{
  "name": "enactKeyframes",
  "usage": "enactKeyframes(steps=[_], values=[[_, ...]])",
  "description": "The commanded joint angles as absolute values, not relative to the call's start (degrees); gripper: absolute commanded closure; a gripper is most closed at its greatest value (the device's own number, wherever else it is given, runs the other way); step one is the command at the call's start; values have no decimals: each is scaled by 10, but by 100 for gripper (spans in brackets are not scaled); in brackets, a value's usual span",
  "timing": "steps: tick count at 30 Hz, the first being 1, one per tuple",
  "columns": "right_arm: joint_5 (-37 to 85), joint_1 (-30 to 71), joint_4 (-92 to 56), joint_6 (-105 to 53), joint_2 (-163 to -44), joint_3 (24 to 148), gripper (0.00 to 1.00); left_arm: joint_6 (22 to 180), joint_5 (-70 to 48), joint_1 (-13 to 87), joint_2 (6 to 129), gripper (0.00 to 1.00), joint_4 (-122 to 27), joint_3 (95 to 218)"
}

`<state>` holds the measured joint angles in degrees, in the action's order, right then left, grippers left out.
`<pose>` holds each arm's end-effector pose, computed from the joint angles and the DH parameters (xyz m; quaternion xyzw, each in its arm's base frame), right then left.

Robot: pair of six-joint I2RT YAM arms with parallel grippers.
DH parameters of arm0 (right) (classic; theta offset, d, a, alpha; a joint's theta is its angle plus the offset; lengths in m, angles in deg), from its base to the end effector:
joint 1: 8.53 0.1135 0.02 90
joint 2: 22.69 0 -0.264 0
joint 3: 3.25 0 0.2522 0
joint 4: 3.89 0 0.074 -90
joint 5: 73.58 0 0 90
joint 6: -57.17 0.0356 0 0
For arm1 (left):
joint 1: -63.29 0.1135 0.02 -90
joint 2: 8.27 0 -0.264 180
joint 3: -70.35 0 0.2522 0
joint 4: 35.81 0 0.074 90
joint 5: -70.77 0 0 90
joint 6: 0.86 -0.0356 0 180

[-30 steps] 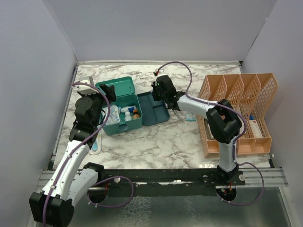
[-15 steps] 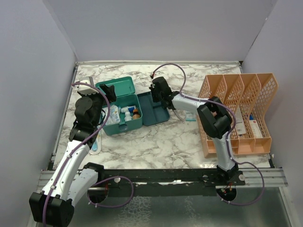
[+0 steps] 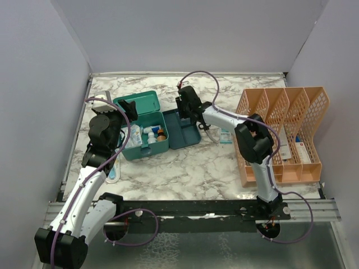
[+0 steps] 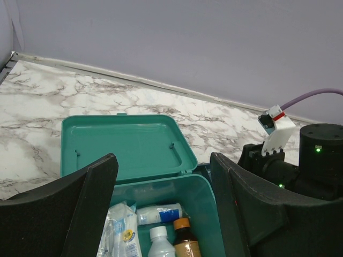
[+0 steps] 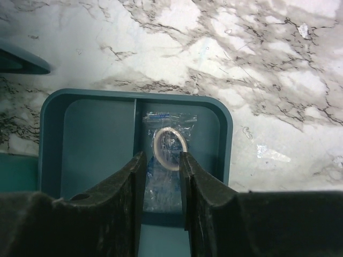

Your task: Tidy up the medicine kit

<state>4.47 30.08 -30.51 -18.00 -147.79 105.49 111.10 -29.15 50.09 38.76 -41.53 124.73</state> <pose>0.3902 0.3021 0.1843 -0.1473 0.9010 0.0931 0.3973 0.1953 -0.0395 0.3420 -0.1148 0.6876 -0.1583 0.6992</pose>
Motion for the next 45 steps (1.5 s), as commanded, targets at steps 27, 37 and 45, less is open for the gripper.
enactKeyframes(steps=[27, 37, 45], values=[[-227, 252, -401, -9, -1202, 725, 64, 1107, -279, 503, 363, 27, -415, 1247], [-211, 234, -380, 7, -1261, 704, 63, 1104, -289, 503, 366, 27, -415, 1245], [-141, 223, -352, -5, -1281, 692, 65, 1105, -289, 503, 375, 27, -415, 1245]])
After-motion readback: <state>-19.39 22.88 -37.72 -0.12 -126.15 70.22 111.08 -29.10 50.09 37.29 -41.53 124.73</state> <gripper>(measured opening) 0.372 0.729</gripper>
